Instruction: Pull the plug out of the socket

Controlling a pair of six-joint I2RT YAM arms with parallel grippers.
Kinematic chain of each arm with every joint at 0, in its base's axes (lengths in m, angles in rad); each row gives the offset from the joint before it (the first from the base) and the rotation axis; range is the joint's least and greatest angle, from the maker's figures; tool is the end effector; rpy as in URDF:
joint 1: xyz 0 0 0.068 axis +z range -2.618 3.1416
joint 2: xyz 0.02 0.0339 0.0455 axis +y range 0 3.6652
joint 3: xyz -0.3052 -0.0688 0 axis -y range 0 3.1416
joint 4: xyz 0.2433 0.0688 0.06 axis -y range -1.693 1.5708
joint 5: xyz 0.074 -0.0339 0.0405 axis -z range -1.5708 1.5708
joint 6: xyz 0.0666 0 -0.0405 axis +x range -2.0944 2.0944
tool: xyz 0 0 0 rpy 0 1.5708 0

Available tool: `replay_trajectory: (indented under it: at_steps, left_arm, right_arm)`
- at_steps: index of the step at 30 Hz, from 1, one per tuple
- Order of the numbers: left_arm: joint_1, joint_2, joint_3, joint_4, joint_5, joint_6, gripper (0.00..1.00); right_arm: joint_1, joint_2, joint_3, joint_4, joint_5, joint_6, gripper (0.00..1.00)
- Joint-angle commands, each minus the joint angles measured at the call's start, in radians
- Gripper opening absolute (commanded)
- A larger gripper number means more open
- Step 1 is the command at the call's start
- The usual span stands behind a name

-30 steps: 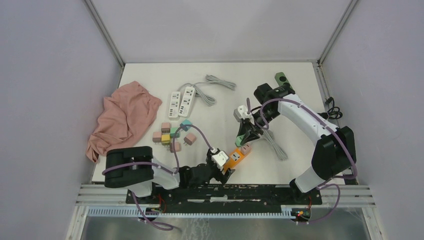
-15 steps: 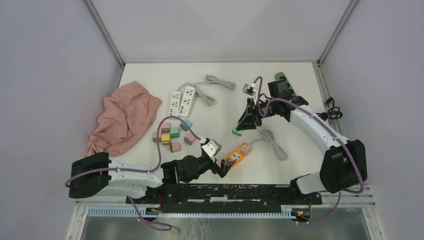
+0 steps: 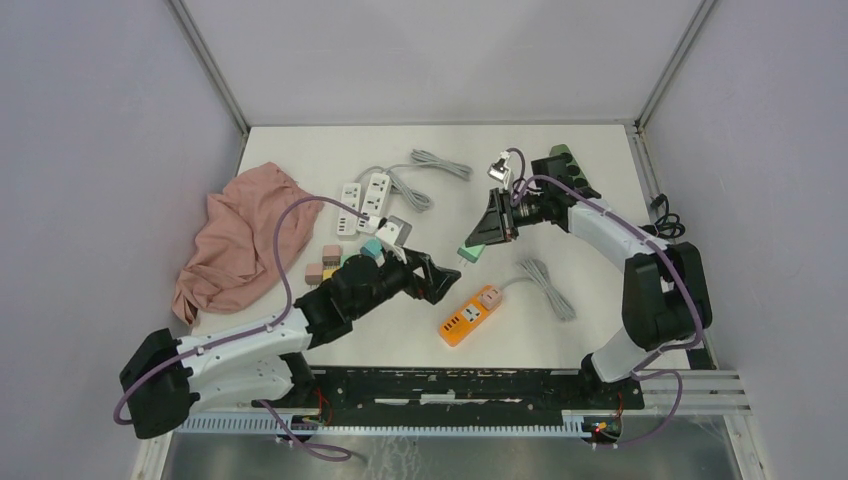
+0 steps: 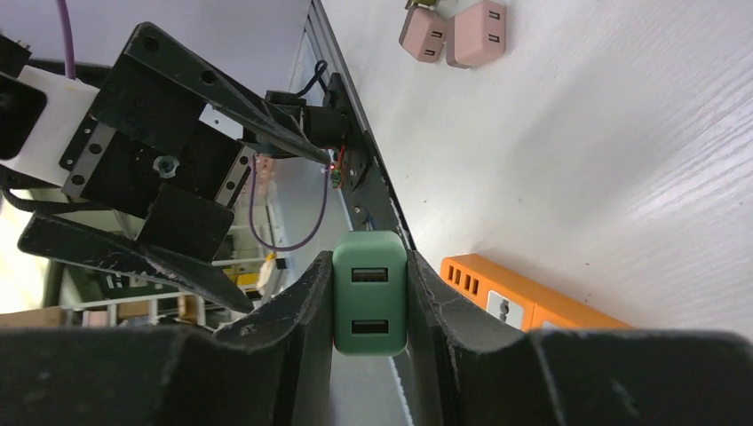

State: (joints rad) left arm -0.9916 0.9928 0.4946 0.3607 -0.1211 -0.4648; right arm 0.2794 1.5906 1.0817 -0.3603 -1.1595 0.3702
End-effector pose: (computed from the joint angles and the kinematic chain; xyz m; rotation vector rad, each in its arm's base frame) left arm 0.1351 -0.1918 0.2864 0.3779 1.7672 -0.9646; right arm 0.3030 0.1504 0.2756 -0.4484 2.3340 1.7042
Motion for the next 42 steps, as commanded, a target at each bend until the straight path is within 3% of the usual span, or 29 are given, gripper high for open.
replay_trajectory:
  at_steps: [1, 8, 16, 24, 32, 36, 39, 42]
  left_arm:
    - [0.038, 0.034, 0.104, -0.116, 0.055, -0.097, 0.99]
    - [0.05, 0.21, 0.305, -0.337, -0.019, -0.141, 0.97]
    - [0.034, 0.324, 0.406, -0.388, -0.079, -0.167, 0.88]
    - [-0.063, 0.451, 0.546, -0.502, -0.264, -0.138, 0.84]
    - [-0.082, 0.53, 0.634, -0.557, -0.334, -0.103, 0.56]
    - [-0.083, 0.536, 0.644, -0.558, -0.312, -0.076, 0.23]
    - [-0.082, 0.528, 0.632, -0.558, -0.31, -0.057, 0.05]
    - [-0.082, 0.508, 0.6, -0.546, -0.311, -0.045, 0.03]
  right_arm:
    - [-0.002, 0.043, 0.073, -0.036, -0.037, 0.065, 0.0]
    - [-0.003, 0.076, 0.081, -0.061, -0.018, 0.075, 0.02]
    - [-0.002, 0.104, 0.094, -0.087, -0.013, 0.059, 0.02]
    - [-0.003, 0.118, 0.1, -0.103, -0.012, 0.046, 0.02]
    - [-0.002, 0.123, 0.104, -0.117, -0.015, 0.036, 0.02]
    - [-0.002, 0.127, 0.113, -0.134, -0.017, 0.024, 0.05]
    - [-0.002, 0.131, 0.122, -0.151, -0.02, 0.01, 0.23]
    - [-0.003, 0.131, 0.146, -0.196, -0.021, -0.033, 0.49]
